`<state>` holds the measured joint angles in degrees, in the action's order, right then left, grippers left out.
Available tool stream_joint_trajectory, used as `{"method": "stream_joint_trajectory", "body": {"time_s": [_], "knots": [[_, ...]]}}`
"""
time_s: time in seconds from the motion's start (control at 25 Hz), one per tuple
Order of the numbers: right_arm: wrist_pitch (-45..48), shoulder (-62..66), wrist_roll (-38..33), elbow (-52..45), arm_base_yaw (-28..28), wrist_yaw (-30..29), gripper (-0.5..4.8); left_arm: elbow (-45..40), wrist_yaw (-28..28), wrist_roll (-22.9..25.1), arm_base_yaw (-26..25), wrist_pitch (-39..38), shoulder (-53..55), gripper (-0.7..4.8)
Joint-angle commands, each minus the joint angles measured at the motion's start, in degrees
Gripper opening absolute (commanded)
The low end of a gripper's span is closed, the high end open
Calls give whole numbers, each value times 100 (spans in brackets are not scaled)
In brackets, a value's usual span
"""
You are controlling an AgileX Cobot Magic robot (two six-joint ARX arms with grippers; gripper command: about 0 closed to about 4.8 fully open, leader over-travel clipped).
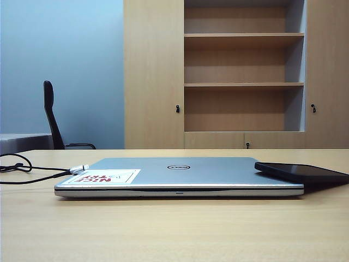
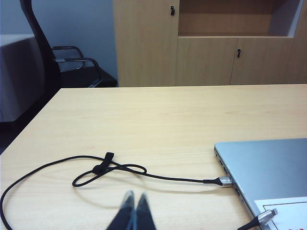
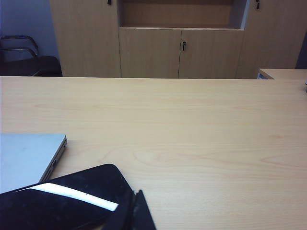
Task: Pick up the charging cable and the phone, plug the charging cable into the charging port on the phone, and finally place them back on the table.
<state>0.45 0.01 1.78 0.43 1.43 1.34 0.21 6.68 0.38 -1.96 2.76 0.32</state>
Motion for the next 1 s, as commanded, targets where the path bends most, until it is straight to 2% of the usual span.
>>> {"method": "stream_joint_trajectory", "body": {"time_s": [0.04,0.24,0.48,0.76,1.0], "knots": [[68,-15,11,-35,7,0,-1,-2,17,4,9,70,2,-6],[70,-15,11,-22,7,2,-1,-2,17,0,9,70,2,-6],[66,50,-227,866,7,15,-1,442,17,-800,9,179,4,-6],[-190,767,-286,2083,4,2,-1,1040,15,-800,11,380,476,-5],[-164,1628,-286,2809,-173,-46,-2,1633,17,-813,46,734,1666,-6]]}}
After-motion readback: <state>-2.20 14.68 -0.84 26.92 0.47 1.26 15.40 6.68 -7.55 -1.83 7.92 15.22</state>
